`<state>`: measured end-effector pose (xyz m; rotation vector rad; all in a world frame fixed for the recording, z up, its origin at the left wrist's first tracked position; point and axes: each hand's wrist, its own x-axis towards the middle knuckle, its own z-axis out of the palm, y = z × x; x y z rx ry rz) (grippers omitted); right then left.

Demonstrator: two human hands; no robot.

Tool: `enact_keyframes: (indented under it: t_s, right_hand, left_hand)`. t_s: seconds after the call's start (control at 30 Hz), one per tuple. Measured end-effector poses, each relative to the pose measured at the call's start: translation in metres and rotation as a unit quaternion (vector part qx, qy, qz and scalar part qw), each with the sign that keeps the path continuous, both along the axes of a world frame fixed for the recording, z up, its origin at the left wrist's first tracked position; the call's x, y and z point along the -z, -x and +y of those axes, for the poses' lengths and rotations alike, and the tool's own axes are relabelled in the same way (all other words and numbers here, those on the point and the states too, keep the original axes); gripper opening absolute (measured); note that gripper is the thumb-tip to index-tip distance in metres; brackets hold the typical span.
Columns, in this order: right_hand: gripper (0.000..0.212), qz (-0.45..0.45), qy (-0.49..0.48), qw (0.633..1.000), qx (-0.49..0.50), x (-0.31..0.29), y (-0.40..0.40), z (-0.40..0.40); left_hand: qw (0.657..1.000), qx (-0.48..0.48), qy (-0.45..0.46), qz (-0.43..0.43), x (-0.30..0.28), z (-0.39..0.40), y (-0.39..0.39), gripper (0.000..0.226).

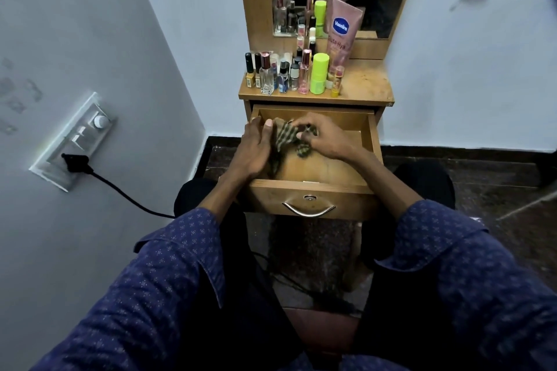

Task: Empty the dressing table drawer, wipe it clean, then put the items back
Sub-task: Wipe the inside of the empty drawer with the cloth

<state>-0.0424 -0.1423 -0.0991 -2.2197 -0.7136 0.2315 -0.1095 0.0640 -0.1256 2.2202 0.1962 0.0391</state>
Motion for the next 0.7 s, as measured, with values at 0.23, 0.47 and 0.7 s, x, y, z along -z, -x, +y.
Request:
enact_keyframes:
  t_s: [0.23, 0.47, 0.7]
  right_hand:
    - [0.041, -0.104, 0.117, 0.987, 0.023, 0.031, 0.005, 0.023]
    - [0.038, -0.112, 0.230, 0.966, -0.035, 0.045, -0.001, 0.067]
    - [0.070, -0.072, 0.256, 0.956, -0.124, 0.036, -0.007, 0.085]
  left_hand:
    - [1.000, -0.003, 0.013, -0.001, -0.002, -0.001, 0.002, 0.075]
    - [1.000, 0.015, -0.014, 0.003, 0.003, 0.002, 0.000, 0.070]
    - [1.000, 0.007, -0.020, 0.003, 0.000, -0.001, 0.003, 0.063]
